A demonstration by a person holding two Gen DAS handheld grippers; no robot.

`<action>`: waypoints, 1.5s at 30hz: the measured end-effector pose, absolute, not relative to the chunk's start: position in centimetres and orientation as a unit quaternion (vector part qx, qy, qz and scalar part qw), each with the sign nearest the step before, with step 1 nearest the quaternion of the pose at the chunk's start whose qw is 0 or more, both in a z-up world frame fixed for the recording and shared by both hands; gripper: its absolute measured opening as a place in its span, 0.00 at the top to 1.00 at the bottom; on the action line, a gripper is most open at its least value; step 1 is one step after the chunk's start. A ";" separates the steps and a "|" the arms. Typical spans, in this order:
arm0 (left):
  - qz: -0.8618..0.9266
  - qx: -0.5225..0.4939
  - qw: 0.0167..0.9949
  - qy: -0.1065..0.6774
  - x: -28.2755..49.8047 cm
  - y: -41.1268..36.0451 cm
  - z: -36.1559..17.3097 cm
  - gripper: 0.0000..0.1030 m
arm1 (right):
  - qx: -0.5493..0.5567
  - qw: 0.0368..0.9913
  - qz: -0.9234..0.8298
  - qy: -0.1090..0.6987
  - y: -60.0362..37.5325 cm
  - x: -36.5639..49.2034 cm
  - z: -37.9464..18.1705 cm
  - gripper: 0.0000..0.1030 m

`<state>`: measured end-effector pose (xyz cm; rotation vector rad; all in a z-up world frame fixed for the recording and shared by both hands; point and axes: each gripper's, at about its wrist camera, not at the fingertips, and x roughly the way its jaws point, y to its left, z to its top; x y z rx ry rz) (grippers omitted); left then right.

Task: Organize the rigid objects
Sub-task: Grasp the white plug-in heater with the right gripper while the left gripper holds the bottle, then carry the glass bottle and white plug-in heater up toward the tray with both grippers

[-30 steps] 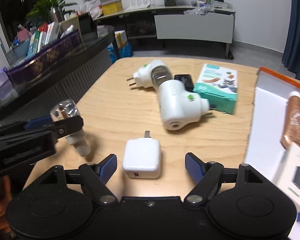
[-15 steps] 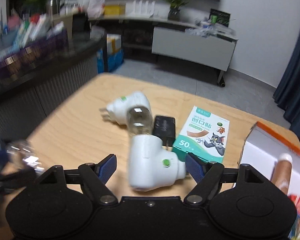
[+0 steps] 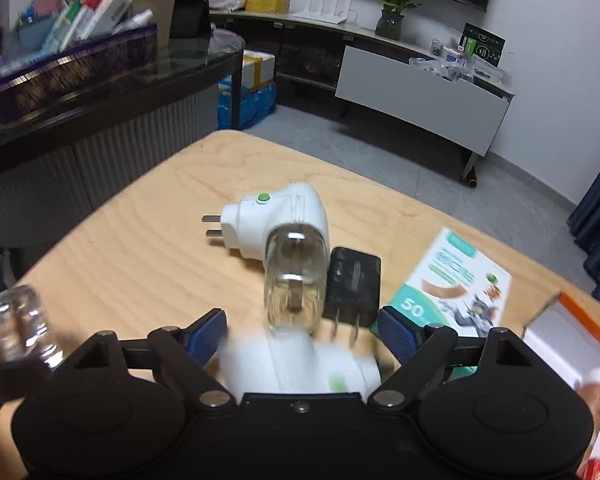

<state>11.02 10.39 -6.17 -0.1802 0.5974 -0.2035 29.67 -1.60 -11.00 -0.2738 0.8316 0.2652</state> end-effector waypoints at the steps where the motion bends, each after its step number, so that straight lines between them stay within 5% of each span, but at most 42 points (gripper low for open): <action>1: -0.101 -0.089 0.946 0.293 11.0 10.5 -6.2 0.51 | -0.137 0.899 0.125 0.397 -1.2 30.0 -11.0 0.04; 9: -0.113 -0.097 0.945 0.291 11.0 10.6 -6.2 0.51 | -0.148 0.898 0.143 0.389 0.6 33.2 -11.2 0.04; 11: -0.114 -0.098 0.945 0.291 11.0 10.6 -6.3 0.51 | -0.145 0.902 0.148 0.378 0.7 33.6 -11.3 0.10; 12: -0.115 -0.100 0.945 0.291 10.9 10.6 -6.3 0.51 | -0.155 0.904 0.150 0.368 0.8 33.3 -11.2 0.29; 13: -0.115 -0.101 0.945 0.290 10.9 10.7 -6.3 0.51 | -0.158 0.903 0.150 0.370 1.0 33.2 -11.1 0.31; 30: -0.138 -0.088 0.954 0.250 9.2 8.6 -2.9 0.51 | 0.006 0.960 0.073 0.269 -9.7 21.6 0.4 0.32; 45: -0.259 -0.019 0.937 0.233 9.5 -4.6 2.0 0.51 | 0.043 0.961 -0.109 0.249 -25.6 8.1 4.3 0.31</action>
